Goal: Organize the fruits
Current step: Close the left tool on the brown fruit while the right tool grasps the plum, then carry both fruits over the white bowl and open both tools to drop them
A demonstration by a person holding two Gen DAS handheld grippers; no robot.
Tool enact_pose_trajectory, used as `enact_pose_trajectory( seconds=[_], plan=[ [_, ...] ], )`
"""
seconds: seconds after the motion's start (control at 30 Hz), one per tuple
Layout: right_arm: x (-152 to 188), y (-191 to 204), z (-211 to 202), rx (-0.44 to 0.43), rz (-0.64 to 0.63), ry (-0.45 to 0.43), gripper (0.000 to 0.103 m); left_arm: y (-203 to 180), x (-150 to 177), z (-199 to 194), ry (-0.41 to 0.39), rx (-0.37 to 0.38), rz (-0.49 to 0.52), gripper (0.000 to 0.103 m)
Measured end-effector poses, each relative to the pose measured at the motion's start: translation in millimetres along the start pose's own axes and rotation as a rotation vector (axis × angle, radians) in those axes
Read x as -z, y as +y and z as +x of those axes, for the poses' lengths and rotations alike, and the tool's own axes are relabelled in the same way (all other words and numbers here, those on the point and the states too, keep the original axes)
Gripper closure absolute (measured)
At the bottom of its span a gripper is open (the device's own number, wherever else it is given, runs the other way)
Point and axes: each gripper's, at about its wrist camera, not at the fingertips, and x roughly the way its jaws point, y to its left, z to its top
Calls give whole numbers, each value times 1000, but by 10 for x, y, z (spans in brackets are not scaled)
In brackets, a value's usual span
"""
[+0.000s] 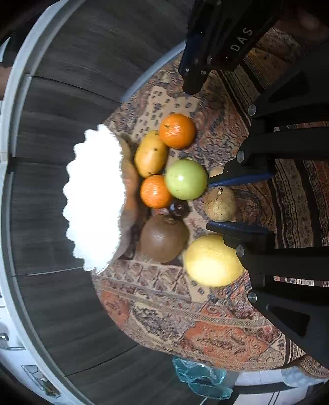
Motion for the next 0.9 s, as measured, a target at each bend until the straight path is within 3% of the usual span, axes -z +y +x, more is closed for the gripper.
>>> enact_pose_trajectory(
  seconds=[0.27, 0.43, 0.67, 0.9],
  plan=[
    [-204, 30, -226, -18, -22, -72, 72, 50, -331, -221, -90, -12, -14, 76],
    [-522, 34, -306, -17, -28, -135, 72, 121, -638, -260, -134, -8, -32, 76],
    [-996, 146, -299, -17, -45, -214, 72, 271, -1098, -194, -182, -21, -54, 76],
    [-1358, 190, -108, -11, -31, -231, 72, 402, -1411, 73, -184, -39, -59, 76]
  ],
)
